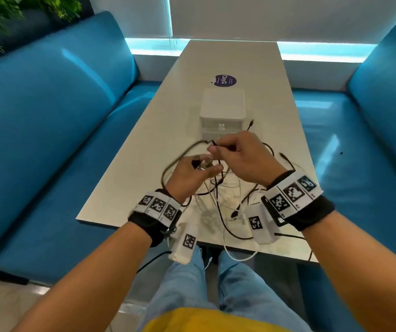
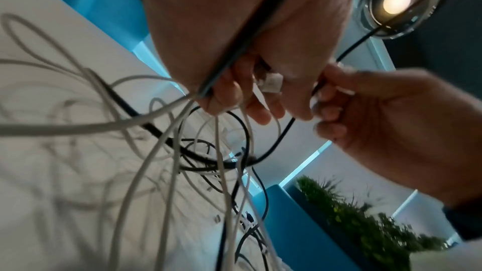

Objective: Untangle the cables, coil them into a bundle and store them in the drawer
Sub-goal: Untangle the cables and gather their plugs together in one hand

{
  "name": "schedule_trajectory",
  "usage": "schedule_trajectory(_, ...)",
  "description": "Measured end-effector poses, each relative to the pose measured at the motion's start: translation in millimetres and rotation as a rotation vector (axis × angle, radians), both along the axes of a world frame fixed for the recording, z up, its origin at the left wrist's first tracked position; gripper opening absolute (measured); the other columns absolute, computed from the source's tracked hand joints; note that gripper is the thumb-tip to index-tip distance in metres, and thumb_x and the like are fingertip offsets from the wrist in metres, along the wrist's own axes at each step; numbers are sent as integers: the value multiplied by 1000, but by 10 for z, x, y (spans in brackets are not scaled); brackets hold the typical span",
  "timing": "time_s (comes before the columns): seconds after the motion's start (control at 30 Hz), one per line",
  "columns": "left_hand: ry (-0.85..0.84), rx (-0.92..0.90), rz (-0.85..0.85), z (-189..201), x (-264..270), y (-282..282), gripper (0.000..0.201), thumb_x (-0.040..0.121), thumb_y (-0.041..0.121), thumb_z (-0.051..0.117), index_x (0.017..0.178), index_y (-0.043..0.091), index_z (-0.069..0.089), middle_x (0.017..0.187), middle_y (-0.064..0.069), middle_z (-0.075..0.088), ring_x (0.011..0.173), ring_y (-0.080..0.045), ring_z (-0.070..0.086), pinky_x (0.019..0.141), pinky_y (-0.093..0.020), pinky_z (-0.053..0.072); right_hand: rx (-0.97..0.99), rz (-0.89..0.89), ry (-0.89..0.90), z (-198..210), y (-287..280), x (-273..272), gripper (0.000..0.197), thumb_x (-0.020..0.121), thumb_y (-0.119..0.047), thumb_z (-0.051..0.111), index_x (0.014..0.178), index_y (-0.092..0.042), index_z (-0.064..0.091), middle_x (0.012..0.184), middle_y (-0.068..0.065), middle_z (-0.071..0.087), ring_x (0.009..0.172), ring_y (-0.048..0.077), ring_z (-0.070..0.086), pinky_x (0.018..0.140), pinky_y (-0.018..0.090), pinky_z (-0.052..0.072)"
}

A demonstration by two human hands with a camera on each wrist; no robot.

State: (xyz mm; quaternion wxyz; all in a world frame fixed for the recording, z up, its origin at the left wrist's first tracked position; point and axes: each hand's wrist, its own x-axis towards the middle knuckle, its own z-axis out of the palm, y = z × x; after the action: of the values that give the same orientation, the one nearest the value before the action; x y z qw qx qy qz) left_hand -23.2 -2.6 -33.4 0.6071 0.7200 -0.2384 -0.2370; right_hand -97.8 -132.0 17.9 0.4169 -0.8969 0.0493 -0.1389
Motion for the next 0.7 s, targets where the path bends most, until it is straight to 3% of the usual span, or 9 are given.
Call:
schedule_trajectory(0.1,-137,28,-43,-5,-51,-75,15,81,17,75,68,16,68,56,6,64,48,4,46,52,-10,33,75,-15,-56,44,-7,-13,26,93,-19,61,72,-7,68,62,10,60,59,19,49,62,30,44)
schedule_trajectory(0.17,-206,16,-22,-15,-65,-90,27,83,20,73,57,22,66,50,3,54,51,1,43,56,-15,35,114,-14,-93,22,-38,-10,19,94,-18,61,79,-12,70,62,-7,59,60,7,50,62,21,42)
schedule_trajectory(0.2,-189,-2,2,-26,-58,-89,32,85,21,71,54,23,63,53,5,52,51,-2,43,57,-20,36,125,-15,-96,-6,-59,-6,11,94,-19,60,91,-18,70,69,-13,61,66,4,54,66,17,43)
schedule_trajectory(0.27,-61,-36,76,-42,-9,-68,34,88,22,67,57,18,56,60,1,54,44,-2,40,52,-23,33,115,-18,6,-145,-144,5,32,95,-28,57,127,-25,57,96,-8,63,89,8,59,80,19,46)
schedule_trajectory(0.33,137,-91,82,-42,46,-20,27,93,24,61,69,10,61,57,5,53,40,-4,31,45,-21,25,2,47,229,-352,-212,-9,42,96,-36,52,137,-28,48,116,-1,59,104,12,55,90,26,43)
schedule_trajectory(0.43,322,-210,67,-17,138,66,24,97,25,54,81,12,66,62,5,57,41,-5,22,40,-19,16,-160,71,327,-639,-284,-65,26,98,-29,51,107,-12,67,103,5,65,93,16,57,86,32,43)
schedule_trajectory(0.53,413,-303,211,4,298,208,27,98,29,49,81,14,63,61,7,59,38,-4,21,38,-18,17,-195,-51,389,-792,-427,-100,22,97,-27,53,82,-16,66,88,5,65,86,22,60,82,37,47)
schedule_trajectory(0.6,453,-371,305,2,433,330,28,99,33,47,81,16,62,62,8,59,37,-4,21,38,-18,17,-263,-98,450,-867,-557,-127,25,98,-25,48,81,-16,65,89,5,64,90,24,60,82,36,46)
schedule_trajectory(0.7,484,-437,398,14,603,507,30,98,38,46,81,19,61,60,10,59,37,-4,21,39,-18,15,-234,-200,523,-912,-700,-204,26,99,-20,46,89,-9,68,89,3,59,90,21,57,74,26,35)
